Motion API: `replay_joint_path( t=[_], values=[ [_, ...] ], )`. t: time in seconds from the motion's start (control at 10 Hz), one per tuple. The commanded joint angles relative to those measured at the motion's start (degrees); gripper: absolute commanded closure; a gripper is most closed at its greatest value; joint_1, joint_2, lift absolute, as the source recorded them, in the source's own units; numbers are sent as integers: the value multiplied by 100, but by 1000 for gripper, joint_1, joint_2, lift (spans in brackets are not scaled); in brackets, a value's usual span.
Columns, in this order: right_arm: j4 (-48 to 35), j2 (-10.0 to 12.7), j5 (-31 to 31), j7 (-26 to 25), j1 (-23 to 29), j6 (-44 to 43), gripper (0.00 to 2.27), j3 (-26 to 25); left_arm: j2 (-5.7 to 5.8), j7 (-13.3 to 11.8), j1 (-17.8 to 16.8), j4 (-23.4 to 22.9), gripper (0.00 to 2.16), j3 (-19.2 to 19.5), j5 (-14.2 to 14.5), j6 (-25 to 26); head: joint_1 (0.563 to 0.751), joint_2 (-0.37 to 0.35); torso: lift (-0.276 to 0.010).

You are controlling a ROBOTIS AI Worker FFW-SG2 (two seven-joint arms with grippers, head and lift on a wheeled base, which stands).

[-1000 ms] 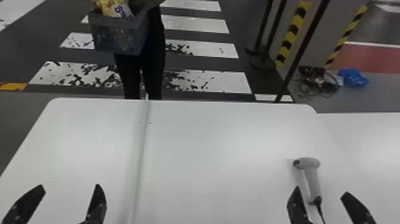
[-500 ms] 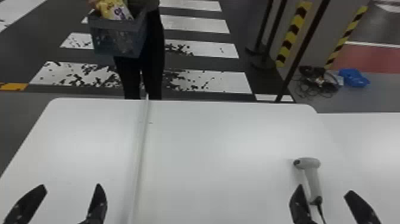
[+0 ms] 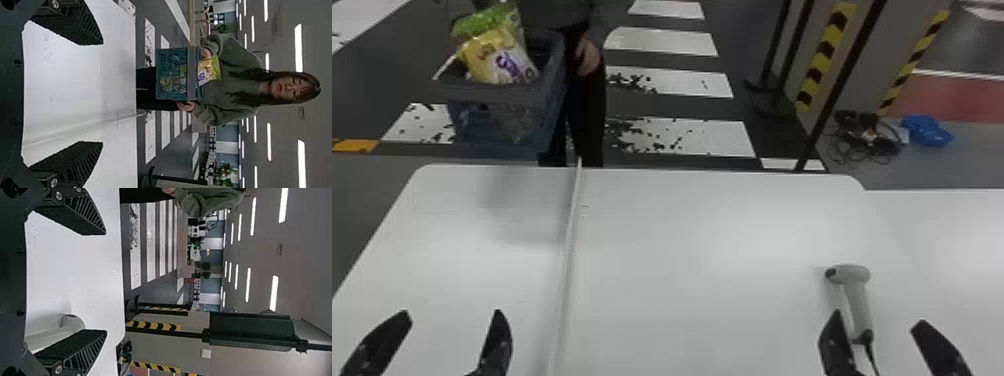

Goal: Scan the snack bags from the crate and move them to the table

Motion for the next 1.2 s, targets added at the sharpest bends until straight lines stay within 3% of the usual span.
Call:
replay_joint_path(
  t=[0.0, 1.1],
  values=[
    [1, 6, 0, 0, 9, -18, 103, -2, -4, 0, -19, 12, 83, -23, 2, 0, 695, -127, -95],
    [1, -12, 79, 8, 105, -194, 107, -2, 13, 141, -36, 126, 83, 12, -42, -176, 695, -122, -95]
  ],
)
